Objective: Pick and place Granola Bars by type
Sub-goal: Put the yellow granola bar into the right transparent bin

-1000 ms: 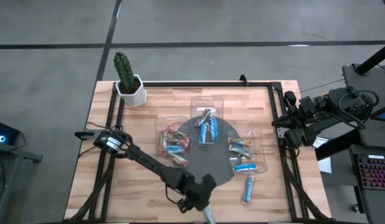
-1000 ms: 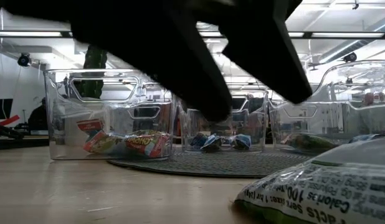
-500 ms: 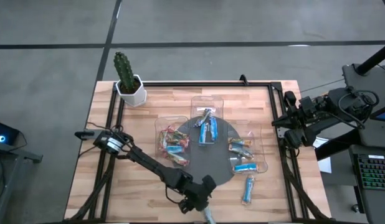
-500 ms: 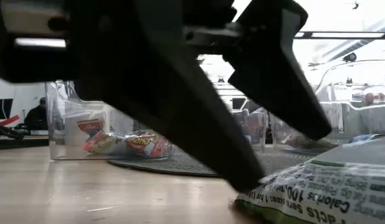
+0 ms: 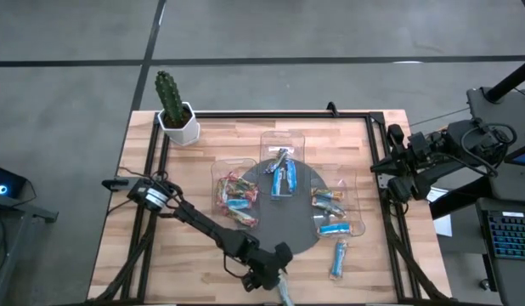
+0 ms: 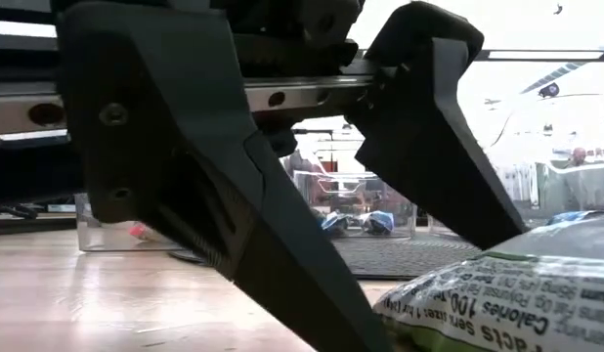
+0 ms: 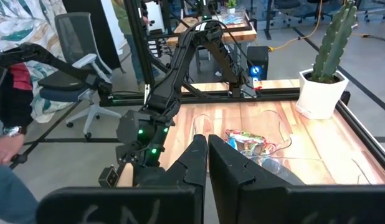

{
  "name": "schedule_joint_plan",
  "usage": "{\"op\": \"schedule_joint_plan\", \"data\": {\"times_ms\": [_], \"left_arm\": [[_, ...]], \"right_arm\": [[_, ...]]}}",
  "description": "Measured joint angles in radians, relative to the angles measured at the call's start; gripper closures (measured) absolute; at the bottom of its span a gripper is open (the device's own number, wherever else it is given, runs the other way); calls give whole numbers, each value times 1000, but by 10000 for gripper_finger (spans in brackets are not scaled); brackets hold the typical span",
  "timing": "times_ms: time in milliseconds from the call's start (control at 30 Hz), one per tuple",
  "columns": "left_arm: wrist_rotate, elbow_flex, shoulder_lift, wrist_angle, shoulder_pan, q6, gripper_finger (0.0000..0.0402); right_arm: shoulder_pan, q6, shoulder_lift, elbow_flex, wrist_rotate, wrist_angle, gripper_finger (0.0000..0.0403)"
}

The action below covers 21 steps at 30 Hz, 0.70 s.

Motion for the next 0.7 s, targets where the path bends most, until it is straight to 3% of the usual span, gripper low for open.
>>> {"op": "schedule_joint_plan", "data": {"times_ms": [200, 500, 700], "left_arm": [[36, -5, 0, 81, 0, 13, 128], [65, -10, 0, 68, 0, 9, 186], [70, -7, 22, 64, 5, -67, 190]], "right_arm": [[0, 0, 0, 0, 28, -4, 394], [0, 3, 0, 0, 53, -4, 394], [0, 3, 0, 0, 53, -4, 394]]}}
